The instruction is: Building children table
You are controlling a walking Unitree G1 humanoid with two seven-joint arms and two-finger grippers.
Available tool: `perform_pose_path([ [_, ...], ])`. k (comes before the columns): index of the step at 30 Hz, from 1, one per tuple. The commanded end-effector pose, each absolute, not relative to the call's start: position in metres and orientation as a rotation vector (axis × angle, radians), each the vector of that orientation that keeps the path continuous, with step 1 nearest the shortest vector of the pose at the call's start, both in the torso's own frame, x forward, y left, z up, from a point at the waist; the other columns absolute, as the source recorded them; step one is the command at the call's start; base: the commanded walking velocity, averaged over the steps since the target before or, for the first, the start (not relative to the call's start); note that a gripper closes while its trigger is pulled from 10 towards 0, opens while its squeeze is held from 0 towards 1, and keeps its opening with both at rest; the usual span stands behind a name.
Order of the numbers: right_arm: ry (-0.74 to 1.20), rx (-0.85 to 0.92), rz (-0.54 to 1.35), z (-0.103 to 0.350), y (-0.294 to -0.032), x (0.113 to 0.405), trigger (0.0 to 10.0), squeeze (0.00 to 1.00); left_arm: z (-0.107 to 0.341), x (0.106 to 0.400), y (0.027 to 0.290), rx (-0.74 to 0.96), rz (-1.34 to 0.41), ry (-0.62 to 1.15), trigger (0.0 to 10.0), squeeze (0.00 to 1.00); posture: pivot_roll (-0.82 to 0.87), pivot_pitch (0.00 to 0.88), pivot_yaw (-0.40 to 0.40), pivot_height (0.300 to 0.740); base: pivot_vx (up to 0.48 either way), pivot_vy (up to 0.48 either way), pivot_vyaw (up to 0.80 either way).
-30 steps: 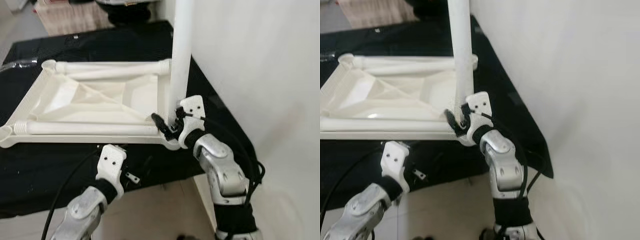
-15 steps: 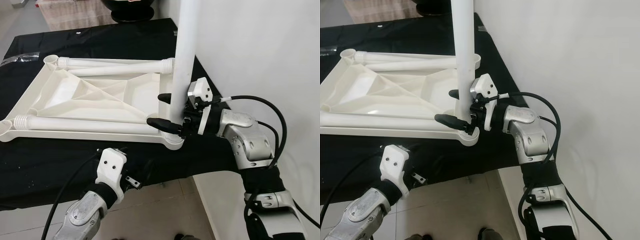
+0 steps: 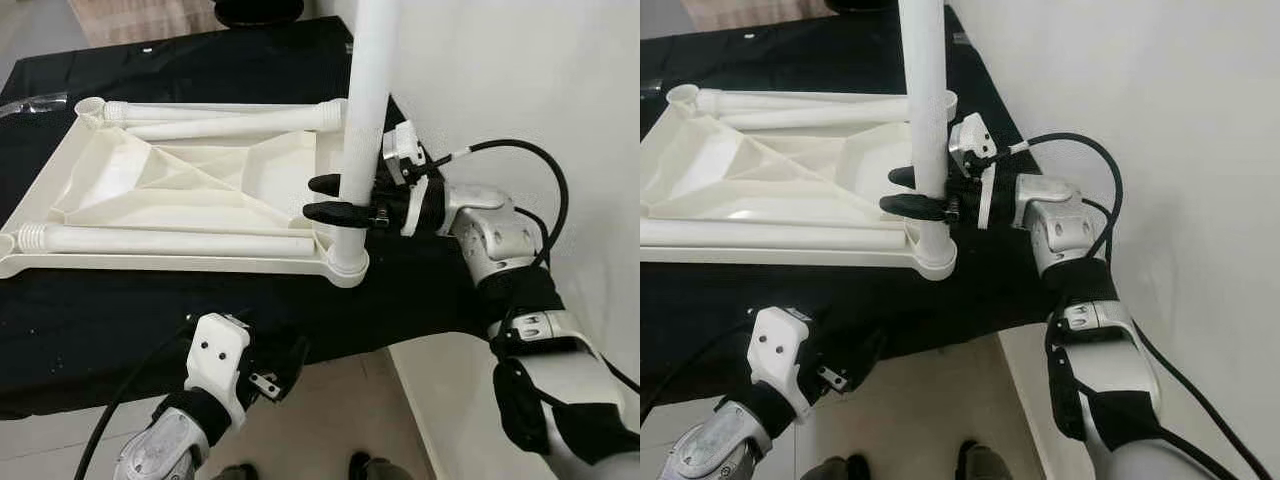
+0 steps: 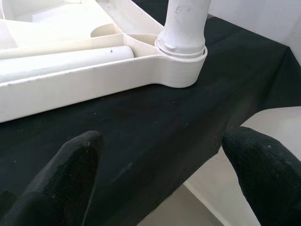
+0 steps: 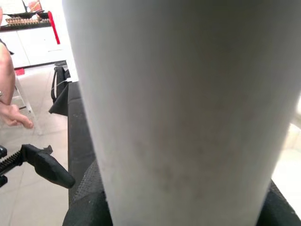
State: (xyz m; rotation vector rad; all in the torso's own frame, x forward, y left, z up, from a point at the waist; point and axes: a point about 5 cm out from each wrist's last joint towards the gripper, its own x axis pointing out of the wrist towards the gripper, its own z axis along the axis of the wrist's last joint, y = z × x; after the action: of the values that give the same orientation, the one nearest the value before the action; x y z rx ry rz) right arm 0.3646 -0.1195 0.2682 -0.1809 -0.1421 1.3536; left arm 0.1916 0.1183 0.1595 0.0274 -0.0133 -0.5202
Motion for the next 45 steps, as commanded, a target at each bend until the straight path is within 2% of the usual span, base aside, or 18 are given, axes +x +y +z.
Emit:
perform_pose_path([
  [1, -0.104, -0.161, 1.350, 0.256, -0.124, 0.364, 0.0, 0.00, 0.156, 0.189, 0.120, 0.034, -0.523, 0.016, 10.0, 0.00, 0.12, 0.302, -0.015, 0.740, 0.000, 0.000, 0.00],
  [5, -0.119, -0.205, 1.261, 0.252, -0.130, 0.363, 0.0, 0.00, 0.155, 0.189, 0.119, 0.033, -0.525, 0.021, 10.0, 0.00, 0.11, 0.299, -0.022, 0.740, 0.000, 0.000, 0.00],
  [6, -0.099, -0.210, 1.033, 0.238, -0.129, 0.357, 0.0, 0.00, 0.155, 0.190, 0.120, 0.029, -0.520, 0.021, 10.0, 0.00, 0.08, 0.289, -0.035, 0.740, 0.000, 0.000, 0.00],
  [8, -0.087, -0.208, 0.933, 0.232, -0.128, 0.355, 0.0, 0.00, 0.154, 0.191, 0.120, 0.028, -0.517, 0.021, 10.0, 0.00, 0.08, 0.285, -0.035, 0.740, 0.000, 0.000, 0.00],
  [10, -0.040, -0.210, 0.409, 0.211, -0.135, 0.347, 0.0, 0.00, 0.154, 0.194, 0.121, 0.026, -0.512, 0.019, 10.0, 0.00, 0.05, 0.277, -0.027, 0.740, 0.000, 0.000, 0.00],
  [13, -0.040, -0.210, 0.409, 0.211, -0.135, 0.347, 0.0, 0.00, 0.154, 0.194, 0.121, 0.026, -0.512, 0.019, 10.0, 0.00, 0.05, 0.277, -0.027, 0.740, 0.000, 0.000, 0.00],
  [16, -0.013, -0.176, 0.205, 0.191, -0.130, 0.320, 0.0, 0.00, 0.154, 0.201, 0.122, 0.028, -0.514, 0.014, 10.0, 0.00, 0.02, 0.253, -0.006, 0.740, 0.000, 0.000, 0.00],
  [21, -0.052, -0.131, 0.279, 0.192, -0.078, 0.318, 0.0, 0.00, 0.150, 0.221, 0.121, 0.047, -0.532, 0.006, 10.0, 0.00, 0.00, 0.184, 0.004, 0.740, 0.000, 0.000, 0.00],
  [22, -0.047, -0.131, 0.302, 0.193, -0.073, 0.320, 1.8, 0.00, 0.149, 0.224, 0.121, 0.055, -0.527, 0.003, 10.0, 0.00, 0.01, 0.168, -0.004, 0.740, 0.000, 0.000, 0.00],
  [23, -0.047, -0.131, 0.302, 0.193, -0.073, 0.320, 1.8, 0.00, 0.149, 0.224, 0.121, 0.055, -0.527, 0.003, 10.0, 0.00, 0.01, 0.168, -0.004, 0.740, 0.000, 0.000, 0.00],
  [24, -0.041, -0.131, 0.314, 0.193, -0.070, 0.320, 8.3, 0.00, 0.149, 0.226, 0.121, 0.060, -0.524, 0.002, 10.0, 0.00, 0.01, 0.168, -0.004, 0.740, 0.000, 0.000, 0.00],
  [25, -0.031, -0.129, 0.316, 0.193, -0.071, 0.320, 10.0, 0.00, 0.149, 0.228, 0.123, 0.060, -0.509, 0.000, 10.0, 0.00, 0.01, 0.152, -0.008, 0.740, 0.000, 0.000, 0.00],
  [26, -0.024, -0.110, 0.345, 0.194, -0.074, 0.320, 10.0, 0.00, 0.148, 0.231, 0.124, 0.059, -0.497, -0.002, 10.0, 0.00, 0.01, 0.151, -0.013, 0.740, 0.000, 0.000, 0.00],
  [27, -0.023, -0.087, 0.391, 0.197, -0.078, 0.320, 10.0, 1.00, 0.148, 0.232, 0.124, 0.056, -0.492, -0.004, 10.0, 0.00, 0.01, 0.151, -0.013, 0.740, 0.000, 0.000, 0.00],
  [33, -0.070, -0.069, 0.575, 0.211, -0.088, 0.323, 10.0, 1.00, 0.149, 0.233, 0.123, 0.051, -0.491, -0.012, 10.0, 0.00, 0.02, 0.161, -0.016, 0.740, 0.000, 0.000, 0.00],
  [39, -0.108, -0.174, 1.003, 0.225, -0.113, 0.334, 10.0, 0.98, 0.150, 0.230, 0.119, 0.041, -0.504, -0.019, 10.0, 0.00, 0.04, 0.187, -0.025, 0.740, 0.000, 0.000, 0.00],
  [40, -0.067, -0.202, 1.109, 0.224, -0.118, 0.339, 10.0, 0.00, 0.150, 0.228, 0.118, 0.039, -0.507, -0.019, 10.0, 0.00, 0.05, 0.196, -0.029, 0.740, 0.000, 0.000, 0.00],
  [45, -0.016, -0.224, 1.198, 0.230, -0.126, 0.359, 10.0, 0.00, 0.151, 0.221, 0.118, 0.035, -0.509, -0.015, 10.0, 0.00, 0.08, 0.218, -0.037, 0.740, 0.000, 0.000, 0.00],
])
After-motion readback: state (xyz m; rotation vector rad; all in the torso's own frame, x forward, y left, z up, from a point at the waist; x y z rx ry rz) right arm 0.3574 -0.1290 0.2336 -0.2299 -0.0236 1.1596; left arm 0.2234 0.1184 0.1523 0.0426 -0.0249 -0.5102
